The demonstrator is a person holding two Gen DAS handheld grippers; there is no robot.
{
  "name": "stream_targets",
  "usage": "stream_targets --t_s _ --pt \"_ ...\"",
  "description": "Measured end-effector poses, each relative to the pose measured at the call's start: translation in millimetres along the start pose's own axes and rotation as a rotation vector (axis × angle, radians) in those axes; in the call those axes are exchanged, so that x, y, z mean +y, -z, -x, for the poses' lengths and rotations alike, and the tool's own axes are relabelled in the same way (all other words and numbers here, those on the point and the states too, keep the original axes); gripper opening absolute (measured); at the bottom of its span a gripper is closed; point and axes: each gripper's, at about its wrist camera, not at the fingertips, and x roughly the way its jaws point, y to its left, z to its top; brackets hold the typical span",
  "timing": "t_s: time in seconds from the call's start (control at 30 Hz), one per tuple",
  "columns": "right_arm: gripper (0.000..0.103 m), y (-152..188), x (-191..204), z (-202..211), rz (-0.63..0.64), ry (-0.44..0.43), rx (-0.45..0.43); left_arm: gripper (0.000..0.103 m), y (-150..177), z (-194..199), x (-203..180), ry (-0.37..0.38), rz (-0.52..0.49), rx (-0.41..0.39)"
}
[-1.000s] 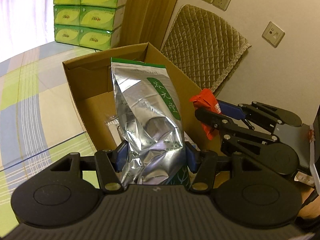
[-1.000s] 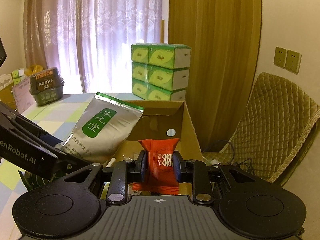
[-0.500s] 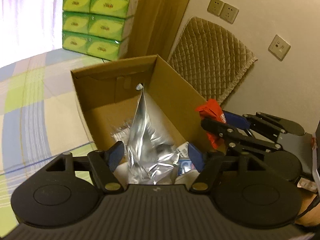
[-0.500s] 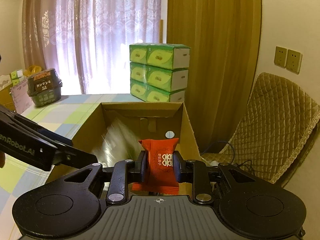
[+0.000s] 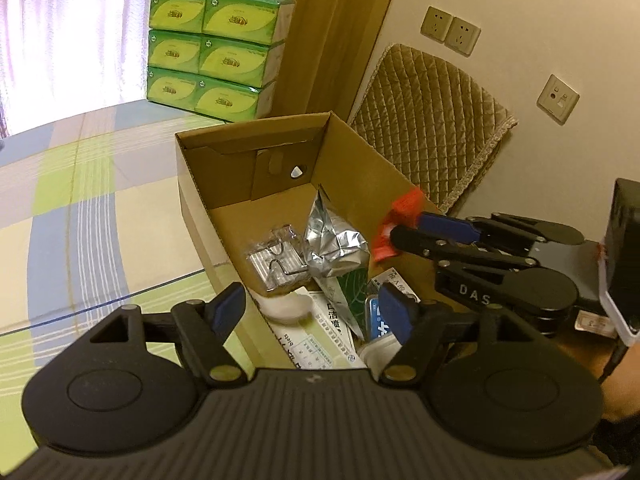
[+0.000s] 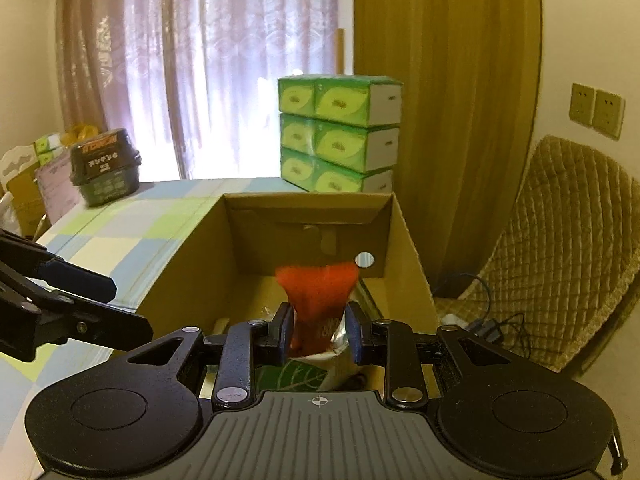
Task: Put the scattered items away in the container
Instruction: 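Open both tools to drop the tea packet and red snack into the box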
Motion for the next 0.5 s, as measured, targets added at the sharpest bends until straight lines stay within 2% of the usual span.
stream_targets --t_s 0.03,0.1,0.13,0.37,0.5 --pt "0.031 0 0 2 -0.004 0.000 -0.002 0.070 2 3 0 -0.001 0.000 -0.004" --pt "0.068 2 -1 7 -0.017 0.007 -0.019 0.072 5 8 0 -0.008 -0.001 -0.011" --pt "0.081 2 0 11 -0.016 0.006 -0.035 0.073 7 10 1 -0.010 0.000 -0.014" --pt "0.081 12 7 38 -0.034 0.020 -0.041 0.078 29 30 -1 -0.024 0.028 -0.027" --pt "0.081 22 11 58 -0.058 0.029 -0.040 0.084 44 41 -5 -0.051 0.037 -0.034"
